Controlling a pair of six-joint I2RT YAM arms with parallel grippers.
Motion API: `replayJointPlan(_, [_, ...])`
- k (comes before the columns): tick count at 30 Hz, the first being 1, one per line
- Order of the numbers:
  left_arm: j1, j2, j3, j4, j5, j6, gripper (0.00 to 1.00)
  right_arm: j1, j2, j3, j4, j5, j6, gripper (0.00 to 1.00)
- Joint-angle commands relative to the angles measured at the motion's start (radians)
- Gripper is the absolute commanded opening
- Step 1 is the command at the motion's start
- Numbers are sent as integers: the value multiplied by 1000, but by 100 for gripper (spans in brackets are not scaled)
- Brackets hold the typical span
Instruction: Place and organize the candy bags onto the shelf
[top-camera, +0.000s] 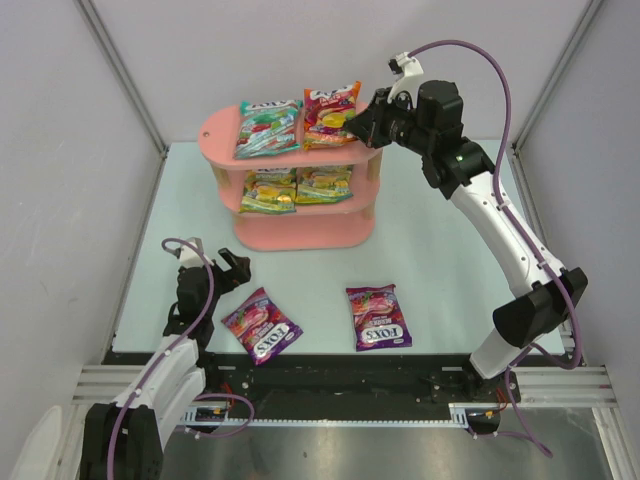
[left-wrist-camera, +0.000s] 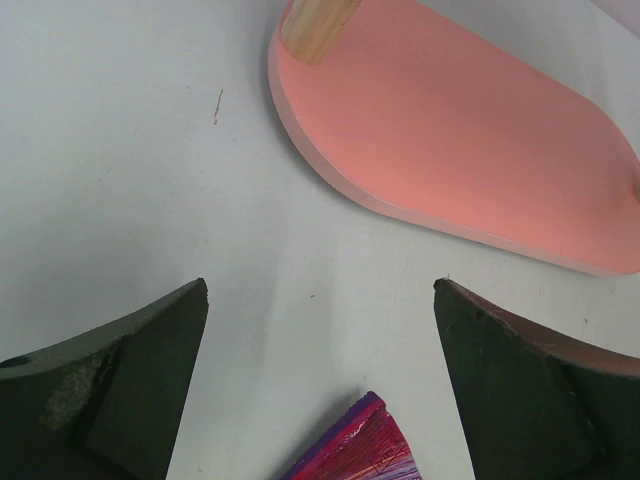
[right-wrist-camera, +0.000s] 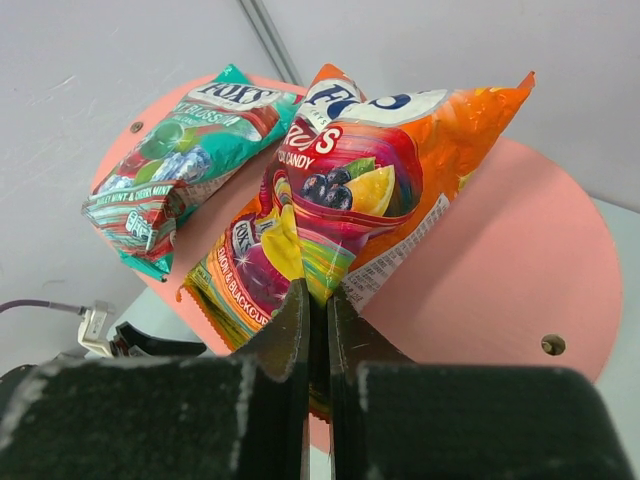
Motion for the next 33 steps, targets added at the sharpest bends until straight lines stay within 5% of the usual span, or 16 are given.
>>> replayJointPlan(1, [10,-5,23,27,4,-17,100,6,4,36,93,-32,21,0])
replayJointPlan(15, [9,-7,23,25,4,-17,100,25,22,31,111,-35,30,1])
replayJointPlan(20, [9,-7,23,25,5,-17,100,26,18,22,114,-51,23,32])
replayJointPlan(33, [10,-7,23,27,5,-17,100,-14,-59,-54,96,34,-34,64])
